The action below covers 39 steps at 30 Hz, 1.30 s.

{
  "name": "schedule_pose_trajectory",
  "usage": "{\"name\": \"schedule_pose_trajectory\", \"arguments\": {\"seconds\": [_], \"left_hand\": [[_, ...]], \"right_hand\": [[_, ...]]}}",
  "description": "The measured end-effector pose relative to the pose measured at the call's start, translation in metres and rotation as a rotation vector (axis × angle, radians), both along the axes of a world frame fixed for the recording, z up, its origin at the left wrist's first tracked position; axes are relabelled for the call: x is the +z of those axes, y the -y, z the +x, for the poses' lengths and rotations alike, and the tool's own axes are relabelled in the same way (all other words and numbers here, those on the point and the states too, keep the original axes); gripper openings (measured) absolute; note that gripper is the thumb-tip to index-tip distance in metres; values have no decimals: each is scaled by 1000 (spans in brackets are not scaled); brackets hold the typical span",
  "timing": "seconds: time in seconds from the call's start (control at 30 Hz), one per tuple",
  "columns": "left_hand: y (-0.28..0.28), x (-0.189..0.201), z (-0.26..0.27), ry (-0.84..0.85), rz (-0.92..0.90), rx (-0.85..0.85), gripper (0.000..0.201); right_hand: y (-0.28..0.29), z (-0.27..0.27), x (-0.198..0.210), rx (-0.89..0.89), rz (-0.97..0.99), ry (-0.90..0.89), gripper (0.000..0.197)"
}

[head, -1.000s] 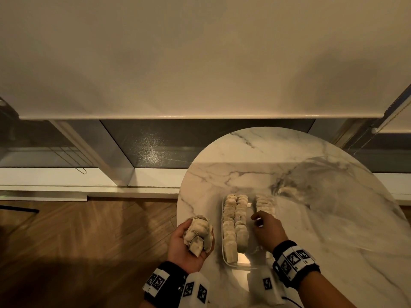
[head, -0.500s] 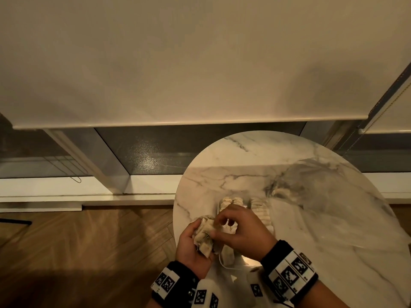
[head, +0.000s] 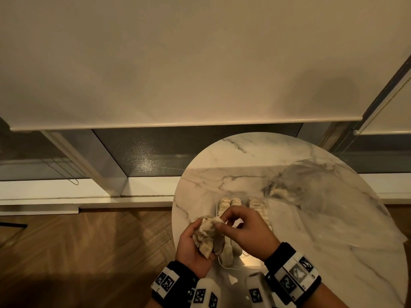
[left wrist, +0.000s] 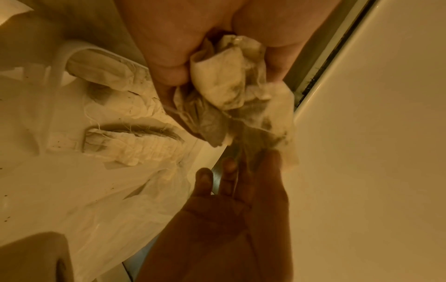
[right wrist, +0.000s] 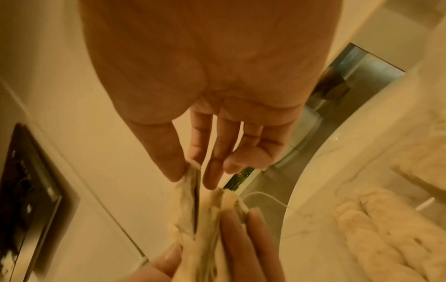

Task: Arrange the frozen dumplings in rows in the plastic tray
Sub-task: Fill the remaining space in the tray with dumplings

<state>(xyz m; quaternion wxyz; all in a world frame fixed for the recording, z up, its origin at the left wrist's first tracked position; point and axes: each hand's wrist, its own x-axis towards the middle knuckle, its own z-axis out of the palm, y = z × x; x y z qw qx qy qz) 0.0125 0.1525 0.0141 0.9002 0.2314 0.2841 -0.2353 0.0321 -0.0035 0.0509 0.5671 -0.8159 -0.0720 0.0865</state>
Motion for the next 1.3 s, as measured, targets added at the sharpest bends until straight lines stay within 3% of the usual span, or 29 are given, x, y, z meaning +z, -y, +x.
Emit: {"name": "schedule_pose_trajectory", "arguments": {"seconds": [0.2,0.43,0.53,0.67,0.83,1.13,1.3], "left_hand": [[-1,-3,0,-15,-6,-16,43],[-5,-7,2,-76,15,-7,37],[-9,-11,3,-106,30,-23,51],[-9,-12,3,-124,39,-34,60],[-3,-5,0,-78,34,-53,54],[10,2,-11,85,10,-160,57],[15,-3,-14,171,172,-227,28]], "right_hand": [[8,3,10,-101,487,-263,13],[16,4,24,-145,999,-567,51],[23,4,28,-121,1163,-645,61],[24,2,31,-64,1139,-650,60],[17,-4,35,5,1113,-670,57],[4,-11,37,16,1070,-700,47],[7,-12,34,42,1128,-748,63]]}}
